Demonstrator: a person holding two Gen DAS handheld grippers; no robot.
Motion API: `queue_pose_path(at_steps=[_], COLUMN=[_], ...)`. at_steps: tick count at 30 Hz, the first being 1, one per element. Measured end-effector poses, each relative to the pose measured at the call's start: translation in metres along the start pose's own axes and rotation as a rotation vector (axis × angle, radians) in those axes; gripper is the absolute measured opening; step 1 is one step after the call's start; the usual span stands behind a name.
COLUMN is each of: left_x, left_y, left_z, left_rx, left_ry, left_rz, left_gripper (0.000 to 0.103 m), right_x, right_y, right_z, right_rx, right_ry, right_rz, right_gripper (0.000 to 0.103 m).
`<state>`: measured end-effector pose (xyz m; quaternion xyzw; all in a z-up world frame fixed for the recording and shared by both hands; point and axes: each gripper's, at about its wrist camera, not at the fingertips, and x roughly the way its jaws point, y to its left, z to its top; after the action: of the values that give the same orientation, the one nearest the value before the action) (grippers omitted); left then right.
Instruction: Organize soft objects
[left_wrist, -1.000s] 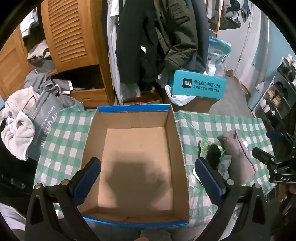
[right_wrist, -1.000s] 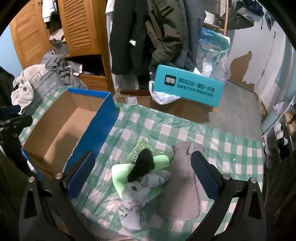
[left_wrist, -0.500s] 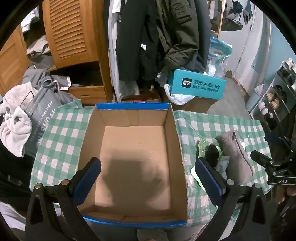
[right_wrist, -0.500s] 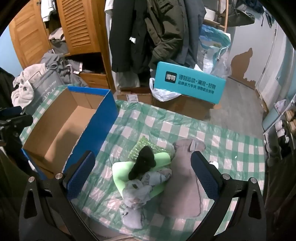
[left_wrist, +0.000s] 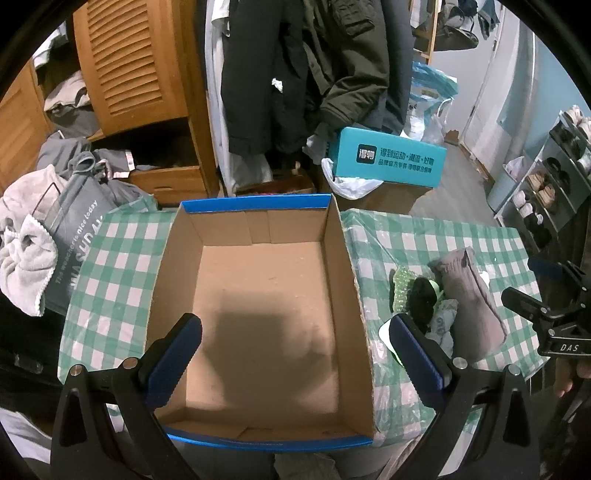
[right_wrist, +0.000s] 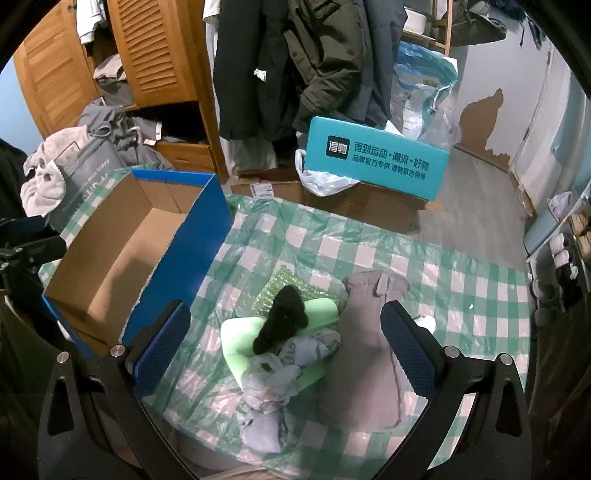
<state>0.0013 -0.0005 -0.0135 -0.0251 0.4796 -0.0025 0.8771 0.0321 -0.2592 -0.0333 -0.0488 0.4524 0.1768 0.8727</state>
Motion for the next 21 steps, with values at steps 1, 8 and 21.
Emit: queue_pose_path(at_steps=[1,8,21], left_x=[0.0001,0.0046,0.0072], left_y=[-0.0003,-0.0013,0.0011], left_z=[-0.0008,-0.0025,-0.0032], left_rx=[0.001,-0.001,-0.005], left_ry=[-0.001,0.015,0.029], left_rz=[0.002,-0.002,-0.007], left_gripper=[0.103,0.103,0.103], right_x=[-0.0001,0.0007,0.0012], right_y=[-0.0003,-0.0011,-0.0005], right_z=[-0.0006,0.0003,0.0010], right_rx=[0.001,-0.001,0.002], right_ry=[0.000,0.002,0.005], right_rz=[0.000,0.000,0.002], right_gripper=[0.101,0.101,0.101])
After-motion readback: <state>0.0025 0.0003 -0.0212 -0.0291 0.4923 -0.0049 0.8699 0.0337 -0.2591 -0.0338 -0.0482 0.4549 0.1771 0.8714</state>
